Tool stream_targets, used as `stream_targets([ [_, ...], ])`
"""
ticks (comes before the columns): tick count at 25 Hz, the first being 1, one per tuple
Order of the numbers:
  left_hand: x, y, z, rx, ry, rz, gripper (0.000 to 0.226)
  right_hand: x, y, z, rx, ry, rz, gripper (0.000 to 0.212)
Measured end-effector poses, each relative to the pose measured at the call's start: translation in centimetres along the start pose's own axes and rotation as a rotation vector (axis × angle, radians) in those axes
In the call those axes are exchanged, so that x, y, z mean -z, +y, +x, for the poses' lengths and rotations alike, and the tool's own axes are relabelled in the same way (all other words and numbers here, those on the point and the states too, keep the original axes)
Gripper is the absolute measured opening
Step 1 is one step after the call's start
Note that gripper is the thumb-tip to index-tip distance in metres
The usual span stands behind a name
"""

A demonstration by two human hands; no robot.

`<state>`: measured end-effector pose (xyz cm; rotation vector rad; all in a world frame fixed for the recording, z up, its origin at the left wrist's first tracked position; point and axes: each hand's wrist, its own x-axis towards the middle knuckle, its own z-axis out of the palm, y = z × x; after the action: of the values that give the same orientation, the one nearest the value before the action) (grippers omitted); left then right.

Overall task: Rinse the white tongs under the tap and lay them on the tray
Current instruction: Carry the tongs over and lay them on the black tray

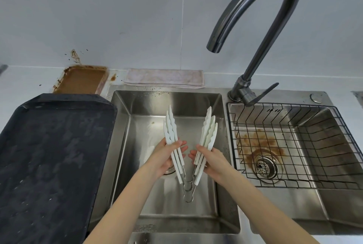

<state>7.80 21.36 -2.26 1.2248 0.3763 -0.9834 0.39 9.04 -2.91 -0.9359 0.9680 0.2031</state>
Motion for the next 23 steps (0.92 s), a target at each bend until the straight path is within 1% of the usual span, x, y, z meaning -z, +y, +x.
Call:
stream_targets([
  [3,0.8,0.4,-0.8,-0.039,-0.008,0.021,0.01,-0.2,-0.3,-1.0,0.022,-0.041,-0.104,0.022],
  [6,2.0,1.1,-2.0,-0.096,0.0,0.127,0.016,-1.1,-0.5,-2.3,0.062,-0.068,-0.159,0.007],
  [9,3.2,2.0,-3.5,-0.157,-0.012,0.208,0.01,-2.7,-0.6,-3.4,0.122,-0.074,-0.195,0.006],
  [12,4.8,3.4,-4.9,-0.209,-0.009,0.251,0.007,-4.4,-0.5,-4.0,0.121,-0.107,-0.16,0.004],
  [14,6.1,4.4,-5.8,-0.241,-0.003,0.282,0.006,-5.9,-0.2,-4.4,0.108,-0.146,-0.114,0.007],
  [17,8.6,5.7,-7.0,-0.265,0.022,0.299,0.008,-8.6,0.5,-4.9,0.12,-0.194,-0.112,0.005],
  [18,9.5,6.1,-7.4,-0.267,0.026,0.299,0.009,-9.5,0.7,-5.0,0.121,-0.207,-0.108,0.006],
  [21,12.1,7.4,-8.2,-0.254,0.028,0.29,0.025,-12.0,1.0,-5.1,0.103,-0.257,-0.08,0.008],
  [23,13.8,8.2,-8.7,-0.24,0.033,0.256,0.017,-13.5,1.1,-5.0,0.088,-0.309,-0.068,0.008],
])
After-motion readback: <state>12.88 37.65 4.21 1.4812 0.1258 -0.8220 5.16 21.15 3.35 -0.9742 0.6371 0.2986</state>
